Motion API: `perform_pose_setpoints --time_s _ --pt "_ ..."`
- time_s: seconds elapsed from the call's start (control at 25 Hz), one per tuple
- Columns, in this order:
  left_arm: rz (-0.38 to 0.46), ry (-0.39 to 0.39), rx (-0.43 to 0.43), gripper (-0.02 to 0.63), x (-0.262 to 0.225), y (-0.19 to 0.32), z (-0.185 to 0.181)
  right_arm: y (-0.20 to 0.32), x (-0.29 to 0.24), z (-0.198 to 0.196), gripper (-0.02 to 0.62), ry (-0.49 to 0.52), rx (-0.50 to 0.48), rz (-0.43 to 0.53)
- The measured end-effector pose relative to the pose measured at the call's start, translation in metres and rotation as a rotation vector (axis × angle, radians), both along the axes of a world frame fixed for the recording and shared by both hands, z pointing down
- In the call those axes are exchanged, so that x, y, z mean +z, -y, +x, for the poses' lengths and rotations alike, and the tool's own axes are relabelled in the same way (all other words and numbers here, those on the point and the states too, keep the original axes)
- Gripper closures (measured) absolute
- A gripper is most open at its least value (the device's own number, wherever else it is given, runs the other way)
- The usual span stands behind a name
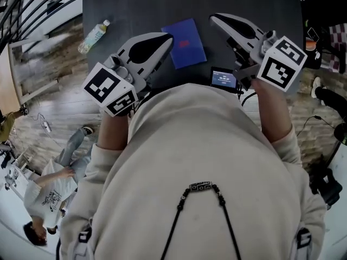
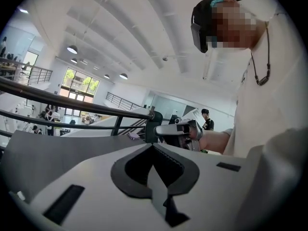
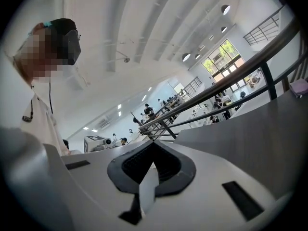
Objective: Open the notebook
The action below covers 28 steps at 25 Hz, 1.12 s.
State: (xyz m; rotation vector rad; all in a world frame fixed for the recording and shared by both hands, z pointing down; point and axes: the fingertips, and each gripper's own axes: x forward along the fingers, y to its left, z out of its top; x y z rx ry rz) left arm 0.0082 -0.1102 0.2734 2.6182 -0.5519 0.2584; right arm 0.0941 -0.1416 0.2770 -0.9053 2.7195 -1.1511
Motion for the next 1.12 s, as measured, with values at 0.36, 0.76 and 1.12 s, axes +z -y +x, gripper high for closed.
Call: perform_pose_setpoints --time_s 0.36,0.76,1.12 --pt "-0.055 0.016 0.033 0.604 0.029 0.001 -0.005 -0.004 0.019 -0.007 0.579 -0.038 0.013 -0.035" --pt "-0.094 0.022 0.03 0.603 0.043 0.003 -0.017 0.007 0.027 -0.024 0.578 -0.05 0.007 -0.054" --pt "-0.123 0.066 0.034 0.604 0.065 0.009 -0.023 0.023 0.033 -0.029 0.578 -0.043 0.009 -0.074"
